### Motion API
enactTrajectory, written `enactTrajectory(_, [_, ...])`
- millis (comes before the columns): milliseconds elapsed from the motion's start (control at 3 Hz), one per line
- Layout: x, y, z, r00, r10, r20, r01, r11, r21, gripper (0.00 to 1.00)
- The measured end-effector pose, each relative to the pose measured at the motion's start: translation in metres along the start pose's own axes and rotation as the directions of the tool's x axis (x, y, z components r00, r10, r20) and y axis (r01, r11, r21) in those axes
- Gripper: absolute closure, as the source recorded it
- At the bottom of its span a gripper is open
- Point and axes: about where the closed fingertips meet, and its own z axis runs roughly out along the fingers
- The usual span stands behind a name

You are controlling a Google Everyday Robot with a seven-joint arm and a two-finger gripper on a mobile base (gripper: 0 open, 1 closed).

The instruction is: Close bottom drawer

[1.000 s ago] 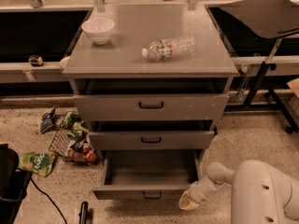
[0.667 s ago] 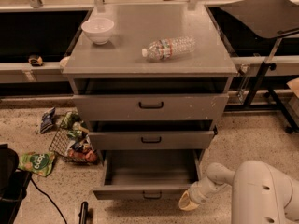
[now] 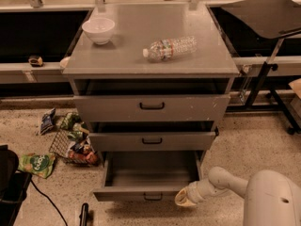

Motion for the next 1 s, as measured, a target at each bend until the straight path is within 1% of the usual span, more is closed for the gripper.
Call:
enactTrajectory(333, [-0.0012, -0.012, 0.0054, 0.999, -0.005, 0.037, 0.004, 0.9996, 0.029, 0.82])
enactTrajectory(667, [0.0008, -0.0163, 0.0139, 0.998, 0.006, 0.062, -0.007, 0.9996, 0.028, 0.58])
enactTrajectory(1000, [0.0008, -0.016, 0.0139, 0.998, 0.006, 0.062, -0.007, 0.9996, 0.028, 0.35])
